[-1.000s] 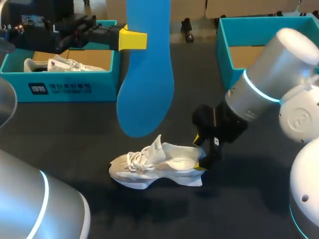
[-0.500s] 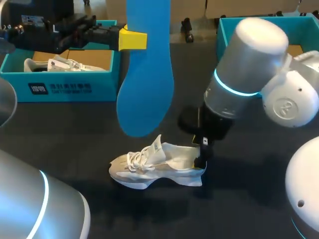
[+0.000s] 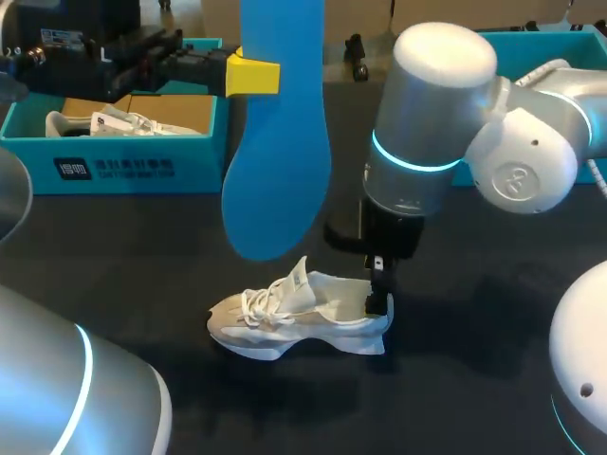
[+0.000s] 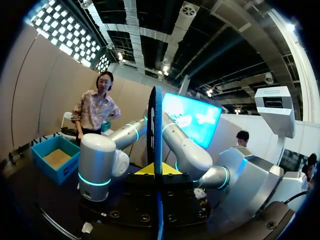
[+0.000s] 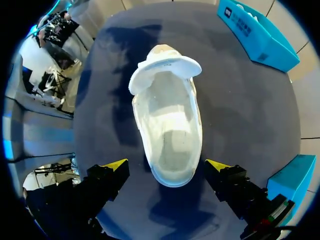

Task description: Take the shoe out of the shoebox, open the shoe tongue, remove and reinsert the insole, then place the shoe into the shoebox

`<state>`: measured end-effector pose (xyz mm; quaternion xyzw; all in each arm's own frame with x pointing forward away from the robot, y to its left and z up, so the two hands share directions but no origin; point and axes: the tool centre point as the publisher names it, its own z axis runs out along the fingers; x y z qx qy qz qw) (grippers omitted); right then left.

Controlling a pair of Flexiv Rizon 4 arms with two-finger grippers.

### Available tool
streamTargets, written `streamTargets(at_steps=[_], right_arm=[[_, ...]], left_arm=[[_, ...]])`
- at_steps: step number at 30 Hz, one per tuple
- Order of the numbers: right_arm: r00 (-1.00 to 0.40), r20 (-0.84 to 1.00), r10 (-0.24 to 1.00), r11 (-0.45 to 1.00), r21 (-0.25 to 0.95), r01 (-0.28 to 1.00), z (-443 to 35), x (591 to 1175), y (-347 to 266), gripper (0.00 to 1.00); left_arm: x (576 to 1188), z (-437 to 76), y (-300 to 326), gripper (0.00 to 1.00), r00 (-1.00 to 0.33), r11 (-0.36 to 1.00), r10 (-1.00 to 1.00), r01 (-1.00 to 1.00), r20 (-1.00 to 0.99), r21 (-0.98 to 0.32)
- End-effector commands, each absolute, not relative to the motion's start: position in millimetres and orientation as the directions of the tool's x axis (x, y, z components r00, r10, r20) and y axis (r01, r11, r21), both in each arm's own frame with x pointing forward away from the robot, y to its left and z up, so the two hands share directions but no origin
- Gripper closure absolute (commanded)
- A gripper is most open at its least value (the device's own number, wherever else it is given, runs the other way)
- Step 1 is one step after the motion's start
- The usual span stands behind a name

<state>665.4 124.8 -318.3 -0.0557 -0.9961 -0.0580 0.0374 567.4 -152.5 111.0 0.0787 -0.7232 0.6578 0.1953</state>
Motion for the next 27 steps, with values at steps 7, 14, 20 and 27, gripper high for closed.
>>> streamTargets(at_steps=[7,14,20,27], right_arm=[[-0.995,0.043,0.09,0.993,0.067,0.093,-314,683,141,0.0],[-0.997,0.049,0.062,0.995,0.069,0.065,-325,700,153,0.0],[-0.997,0.05,0.052,0.996,0.073,0.055,-338,708,159,0.0],[-0.997,0.055,0.048,0.996,0.07,0.052,-358,709,163,0.0]], left_arm=[[568,112,-152,1.0,-0.911,0.127,0.142,-0.37,0.386,-0.92],[568,112,-152,1.0,-0.911,0.127,0.142,-0.37,0.386,-0.92],[568,112,-152,1.0,-0.911,0.127,0.142,-0.37,0.386,-0.92],[568,112,-152,1.0,-0.911,0.127,0.142,-0.37,0.386,-0.92]])
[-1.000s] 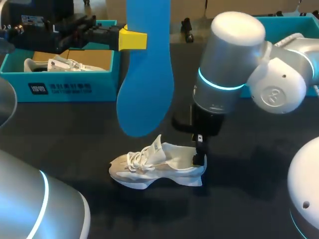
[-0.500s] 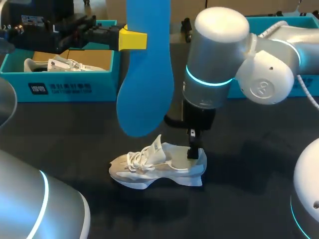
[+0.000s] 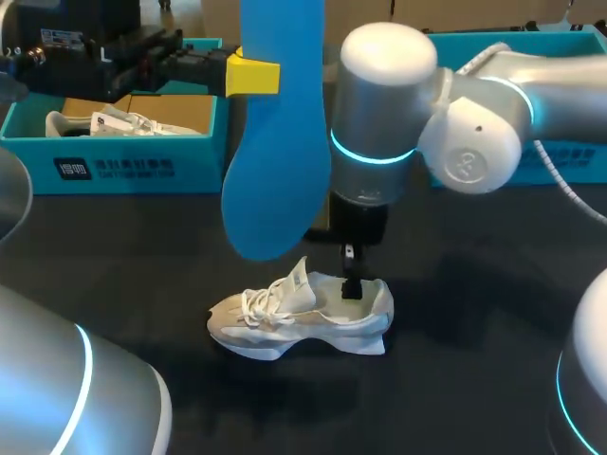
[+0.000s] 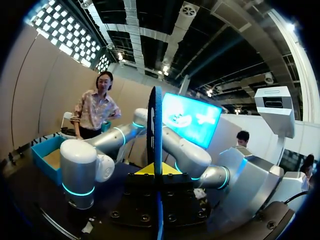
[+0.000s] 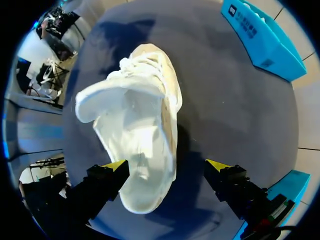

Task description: Take the shoe out of the shoebox, open the shoe tongue, remove and reinsert the insole, then place the shoe into the shoebox

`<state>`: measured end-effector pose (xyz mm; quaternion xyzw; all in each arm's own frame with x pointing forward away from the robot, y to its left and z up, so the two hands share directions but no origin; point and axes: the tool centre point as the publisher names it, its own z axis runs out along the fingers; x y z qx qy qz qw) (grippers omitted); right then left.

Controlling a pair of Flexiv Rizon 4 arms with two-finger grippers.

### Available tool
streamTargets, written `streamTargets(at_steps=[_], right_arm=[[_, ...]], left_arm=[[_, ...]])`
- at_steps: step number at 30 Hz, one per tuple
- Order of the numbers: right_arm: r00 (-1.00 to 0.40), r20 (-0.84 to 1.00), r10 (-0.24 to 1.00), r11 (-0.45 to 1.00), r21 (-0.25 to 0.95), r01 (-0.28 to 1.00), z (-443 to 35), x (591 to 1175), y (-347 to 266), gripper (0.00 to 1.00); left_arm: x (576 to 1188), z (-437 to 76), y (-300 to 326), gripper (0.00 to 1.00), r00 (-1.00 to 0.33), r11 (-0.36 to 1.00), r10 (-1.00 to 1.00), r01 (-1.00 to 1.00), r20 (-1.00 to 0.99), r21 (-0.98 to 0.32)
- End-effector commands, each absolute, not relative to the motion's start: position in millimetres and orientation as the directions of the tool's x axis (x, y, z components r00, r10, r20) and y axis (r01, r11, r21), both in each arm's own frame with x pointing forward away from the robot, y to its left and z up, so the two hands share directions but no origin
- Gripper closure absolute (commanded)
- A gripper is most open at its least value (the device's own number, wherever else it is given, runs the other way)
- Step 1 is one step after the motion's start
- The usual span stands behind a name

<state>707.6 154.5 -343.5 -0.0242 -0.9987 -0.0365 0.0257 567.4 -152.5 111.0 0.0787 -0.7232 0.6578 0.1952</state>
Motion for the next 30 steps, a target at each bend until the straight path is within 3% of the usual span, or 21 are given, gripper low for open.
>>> streamTargets(at_steps=[1,16,18,19,23,30], right_arm=[[-0.997,0.057,0.049,0.996,0.072,0.053,-361,709,163,0.0],[-0.995,0.083,0.046,0.993,0.1,0.055,-389,707,161,0.0],[-0.995,0.091,0.043,0.993,0.104,0.052,-391,708,160,0.13],[-0.995,0.094,0.041,0.993,0.104,0.051,-392,709,161,0.38],[-0.994,0.105,0.035,0.993,0.108,0.047,-395,710,161,1.0],[-0.993,0.114,0.037,0.993,0.106,0.049,-395,708,159,1.0]], left_arm=[[568,112,-152,1.0,-0.911,0.127,0.142,-0.37,0.386,-0.92],[568,112,-152,1.0,-0.911,0.127,0.142,-0.37,0.386,-0.92],[568,112,-152,1.0,-0.911,0.127,0.142,-0.37,0.386,-0.92],[568,112,-152,1.0,-0.911,0.127,0.142,-0.37,0.386,-0.92],[568,112,-152,1.0,-0.911,0.127,0.142,-0.37,0.386,-0.92],[568,112,-152,1.0,-0.911,0.127,0.142,-0.37,0.386,-0.92]])
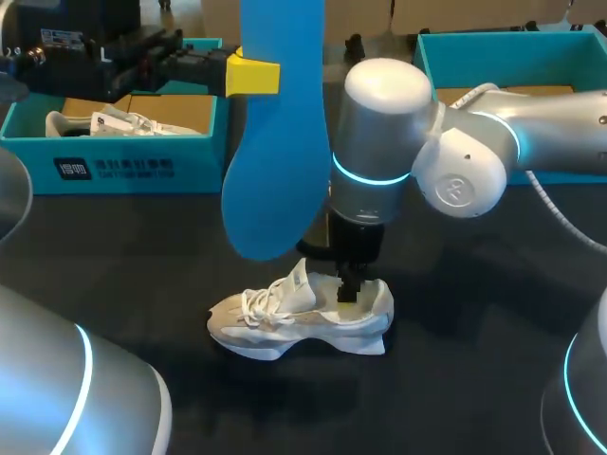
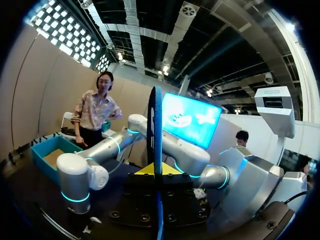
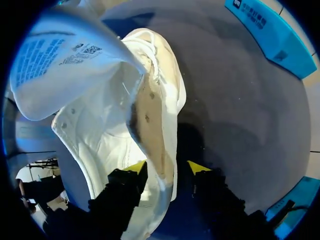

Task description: Take the shoe out of the shoebox, open the shoe tongue, remove and reinsert the insole, then place the shoe into the shoebox

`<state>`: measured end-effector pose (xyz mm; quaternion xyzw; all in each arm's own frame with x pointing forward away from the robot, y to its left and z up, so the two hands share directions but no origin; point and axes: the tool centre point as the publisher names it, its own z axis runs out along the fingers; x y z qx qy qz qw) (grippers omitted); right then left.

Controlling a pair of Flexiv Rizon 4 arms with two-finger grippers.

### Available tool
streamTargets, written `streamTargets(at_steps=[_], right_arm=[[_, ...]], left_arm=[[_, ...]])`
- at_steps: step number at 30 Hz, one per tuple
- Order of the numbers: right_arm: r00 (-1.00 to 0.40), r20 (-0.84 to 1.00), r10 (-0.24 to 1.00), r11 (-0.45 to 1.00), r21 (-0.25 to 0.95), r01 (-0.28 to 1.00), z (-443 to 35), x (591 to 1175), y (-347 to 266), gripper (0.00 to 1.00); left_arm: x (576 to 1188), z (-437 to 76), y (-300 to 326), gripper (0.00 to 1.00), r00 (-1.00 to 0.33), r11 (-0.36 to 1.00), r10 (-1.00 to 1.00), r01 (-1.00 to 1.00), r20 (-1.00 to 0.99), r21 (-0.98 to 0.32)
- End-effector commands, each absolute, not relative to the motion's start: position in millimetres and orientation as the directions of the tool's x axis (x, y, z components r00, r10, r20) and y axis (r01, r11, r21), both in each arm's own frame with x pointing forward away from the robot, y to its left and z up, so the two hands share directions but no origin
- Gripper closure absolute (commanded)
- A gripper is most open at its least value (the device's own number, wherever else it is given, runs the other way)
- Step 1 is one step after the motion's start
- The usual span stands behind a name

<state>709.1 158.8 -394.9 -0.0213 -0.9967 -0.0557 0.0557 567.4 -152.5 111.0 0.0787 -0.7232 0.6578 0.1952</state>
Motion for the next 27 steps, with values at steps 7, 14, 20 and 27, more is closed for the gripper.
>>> streamTargets(at_steps=[7,14,20,27], right_arm=[[-0.991,0.126,0.038,0.994,0.1,0.051,-388,710,159,1.0],[-0.988,0.149,0.048,0.995,0.083,0.06,-370,710,158,1.0],[-0.983,0.174,0.063,0.993,0.083,0.078,-352,709,160,1.0],[-0.973,0.178,0.149,0.981,0.095,0.168,-332,701,161,1.0]], left_arm=[[568,112,-152,1.0,-0.911,0.127,0.142,-0.37,0.386,-0.92],[568,112,-152,1.0,-0.911,0.127,0.142,-0.37,0.386,-0.92],[568,112,-152,1.0,-0.911,0.127,0.142,-0.37,0.386,-0.92],[568,112,-152,1.0,-0.911,0.127,0.142,-0.37,0.386,-0.92]])
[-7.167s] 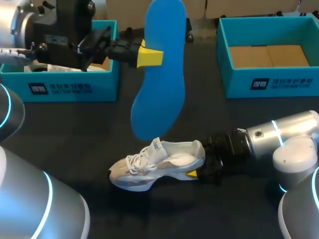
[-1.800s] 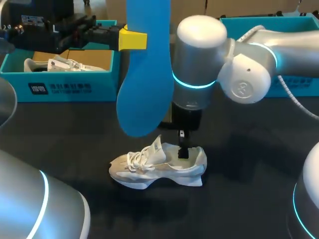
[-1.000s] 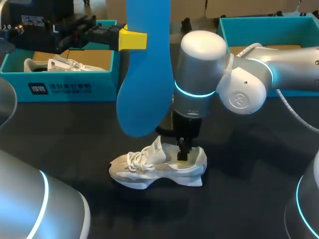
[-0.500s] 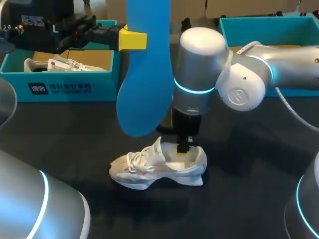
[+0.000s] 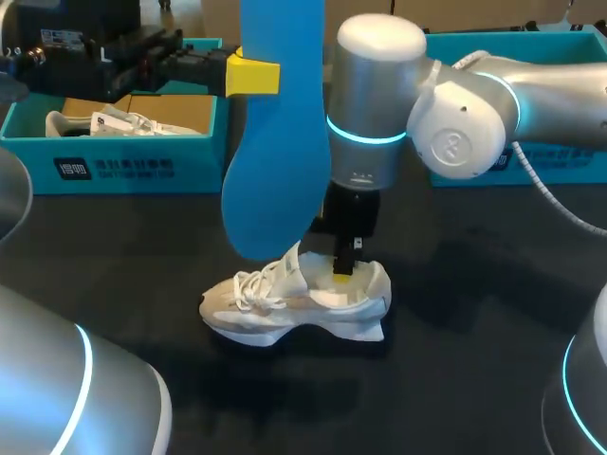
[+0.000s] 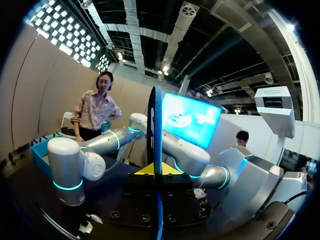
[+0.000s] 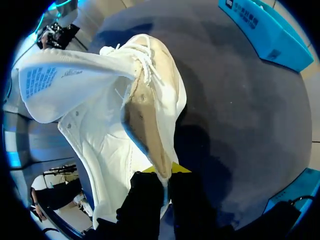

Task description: Take the shoe out of the shoebox, open the shoe tongue, remove and reinsert the insole, then place the shoe into the shoebox

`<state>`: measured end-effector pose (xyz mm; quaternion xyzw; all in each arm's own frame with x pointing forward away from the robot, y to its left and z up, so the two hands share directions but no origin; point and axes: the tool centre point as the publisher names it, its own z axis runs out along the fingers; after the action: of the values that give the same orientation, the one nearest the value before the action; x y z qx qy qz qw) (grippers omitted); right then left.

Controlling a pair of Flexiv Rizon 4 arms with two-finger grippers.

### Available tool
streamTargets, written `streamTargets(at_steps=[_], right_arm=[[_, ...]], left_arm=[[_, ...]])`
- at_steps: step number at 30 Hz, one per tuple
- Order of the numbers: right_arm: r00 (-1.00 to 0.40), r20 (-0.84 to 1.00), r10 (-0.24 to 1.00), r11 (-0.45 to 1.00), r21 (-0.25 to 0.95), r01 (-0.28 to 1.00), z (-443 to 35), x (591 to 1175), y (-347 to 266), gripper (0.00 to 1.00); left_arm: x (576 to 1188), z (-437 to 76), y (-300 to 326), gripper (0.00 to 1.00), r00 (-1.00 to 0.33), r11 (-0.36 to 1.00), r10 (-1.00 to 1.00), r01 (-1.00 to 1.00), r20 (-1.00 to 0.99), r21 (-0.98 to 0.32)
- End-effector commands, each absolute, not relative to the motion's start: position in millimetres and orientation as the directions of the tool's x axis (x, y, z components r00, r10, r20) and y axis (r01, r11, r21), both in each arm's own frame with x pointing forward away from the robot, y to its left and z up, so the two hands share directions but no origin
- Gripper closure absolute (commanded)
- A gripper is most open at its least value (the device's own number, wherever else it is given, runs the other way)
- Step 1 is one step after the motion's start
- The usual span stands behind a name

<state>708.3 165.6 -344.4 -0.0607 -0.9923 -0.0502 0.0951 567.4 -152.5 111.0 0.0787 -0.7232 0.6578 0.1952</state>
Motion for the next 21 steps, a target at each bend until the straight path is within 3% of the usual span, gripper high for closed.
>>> streamTargets(at_steps=[1,4,21], right_arm=[[-0.969,0.173,0.176,0.975,0.101,0.196,-329,700,161,1.0],[-0.918,0.179,0.355,0.915,0.134,0.38,-316,695,161,1.0],[-0.918,0.179,0.355,0.915,0.134,0.38,-316,695,161,1.0]], left_arm=[[568,112,-152,1.0,-0.911,0.127,0.142,-0.37,0.386,-0.92],[568,112,-152,1.0,-0.911,0.127,0.142,-0.37,0.386,-0.92],[568,112,-152,1.0,-0.911,0.127,0.142,-0.37,0.386,-0.92]])
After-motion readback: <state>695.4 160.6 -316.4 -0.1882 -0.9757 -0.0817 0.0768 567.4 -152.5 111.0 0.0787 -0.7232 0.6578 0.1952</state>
